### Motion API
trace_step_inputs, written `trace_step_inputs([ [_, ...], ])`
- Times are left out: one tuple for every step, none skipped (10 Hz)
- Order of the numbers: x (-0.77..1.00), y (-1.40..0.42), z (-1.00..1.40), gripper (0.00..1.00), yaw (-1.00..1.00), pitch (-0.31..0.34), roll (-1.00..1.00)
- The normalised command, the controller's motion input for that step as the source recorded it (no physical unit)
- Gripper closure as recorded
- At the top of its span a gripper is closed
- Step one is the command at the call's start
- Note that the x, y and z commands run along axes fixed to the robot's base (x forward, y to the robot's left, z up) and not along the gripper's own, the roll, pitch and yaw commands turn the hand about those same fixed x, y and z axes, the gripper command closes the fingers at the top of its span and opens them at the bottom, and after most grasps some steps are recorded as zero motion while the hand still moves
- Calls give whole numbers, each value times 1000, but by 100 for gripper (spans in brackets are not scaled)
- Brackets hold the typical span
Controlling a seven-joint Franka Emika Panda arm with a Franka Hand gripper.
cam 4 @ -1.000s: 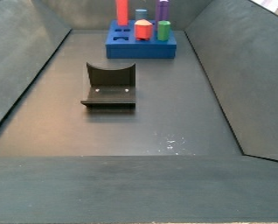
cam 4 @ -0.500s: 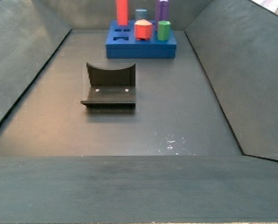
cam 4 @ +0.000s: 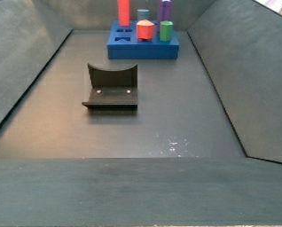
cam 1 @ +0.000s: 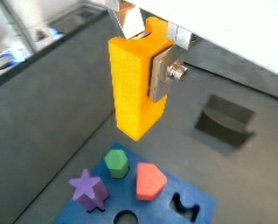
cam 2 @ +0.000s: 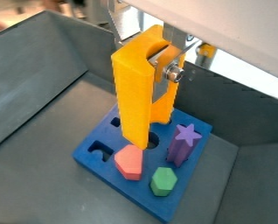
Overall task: Pick up the arch object. Move up. Place the arch object on the fixture. Regrasp the arch object. Rotate the arch object. Move to above the board. Insert the arch object.
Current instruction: Insert the arch object.
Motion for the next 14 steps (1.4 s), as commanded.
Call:
trace_step_inputs([
  [374, 0, -160, 100, -729, 0, 13],
  [429, 0, -117, 100, -697, 0, 0],
  [511, 0, -100, 100, -631, 0, 0],
  [494, 0, -77, 100, -646, 0, 0],
  [411, 0, -77, 100, -723, 0, 0],
  [363, 0, -86, 100, -757, 0, 0],
  [343, 0, -131, 100, -769, 0, 0],
  [369, 0, -243, 100, -740, 0, 53],
  [540, 0, -546, 100, -437, 96, 237],
  [434, 0, -551, 100, -460, 131, 276],
  [446, 0, -509, 100, -474, 107, 261],
  [426, -20, -337, 100, -566, 30, 179],
  [397, -63, -126, 100, -700, 0, 54],
  [266, -40, -111, 100, -809, -4, 43],
])
